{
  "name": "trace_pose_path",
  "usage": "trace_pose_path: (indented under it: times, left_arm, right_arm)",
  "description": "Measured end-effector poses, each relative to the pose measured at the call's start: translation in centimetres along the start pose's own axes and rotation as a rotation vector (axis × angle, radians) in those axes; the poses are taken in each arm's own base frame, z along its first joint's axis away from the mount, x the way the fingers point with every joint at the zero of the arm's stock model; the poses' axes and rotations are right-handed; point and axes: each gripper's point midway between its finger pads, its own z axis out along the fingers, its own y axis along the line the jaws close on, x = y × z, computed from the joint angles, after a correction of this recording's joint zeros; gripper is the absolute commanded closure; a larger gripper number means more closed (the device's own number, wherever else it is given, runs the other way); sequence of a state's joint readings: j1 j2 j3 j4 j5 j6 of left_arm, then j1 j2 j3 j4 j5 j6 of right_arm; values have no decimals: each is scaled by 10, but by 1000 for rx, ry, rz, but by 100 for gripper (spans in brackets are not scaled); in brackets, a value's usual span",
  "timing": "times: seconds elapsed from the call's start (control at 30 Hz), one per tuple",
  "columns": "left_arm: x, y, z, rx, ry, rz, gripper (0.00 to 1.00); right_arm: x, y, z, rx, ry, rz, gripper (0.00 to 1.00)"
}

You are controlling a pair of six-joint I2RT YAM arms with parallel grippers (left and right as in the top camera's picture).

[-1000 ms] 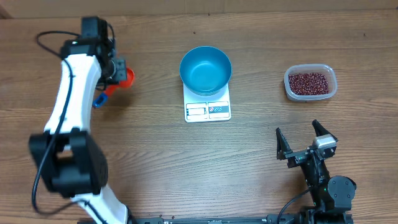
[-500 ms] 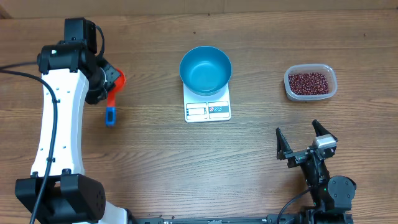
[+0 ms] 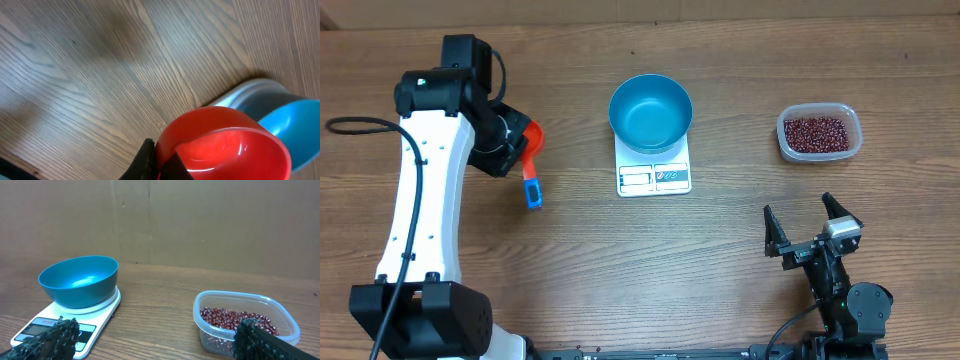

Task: Scoop item into bowl and weigh 150g on scale
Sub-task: 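Lift the red scoop with the left gripper toward the scale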

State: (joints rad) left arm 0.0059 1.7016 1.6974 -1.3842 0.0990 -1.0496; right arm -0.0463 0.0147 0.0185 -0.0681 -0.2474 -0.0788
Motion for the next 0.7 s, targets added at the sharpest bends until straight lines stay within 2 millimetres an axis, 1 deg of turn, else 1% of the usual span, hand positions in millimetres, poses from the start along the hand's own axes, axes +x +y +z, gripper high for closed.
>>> trace_pose_path:
  times: [0.07,0.27,0.37,0.43,0.5,0.6,0.63,0.7]
  left_arm:
    - [8,-4,0,11,22,10,96]
    - [19,-11,1,26,41,19,96]
    - [27,-11,2,10,54,-42,96]
    - [35,-10,2,-7,64,-109,96]
    - [51,-4,2,-58,86,-251,96]
    - [68,6,1,-128,101,-423,96]
    - [79,11,0,-171,109,-519,95]
    - [98,12,-1,-205,123,-624,96]
  right_arm:
    - [0,0,0,0,0,0,0]
    - [0,0,0,0,0,0,0]
    - [0,0,0,0,0,0,0]
    - [0,0,0,0,0,0,0]
    - [0,0,0,0,0,0,0]
    - [0,0,0,0,-1,0,0]
    - [0,0,0,0,0,0,0]
    - [0,0,0,0,0,0,0]
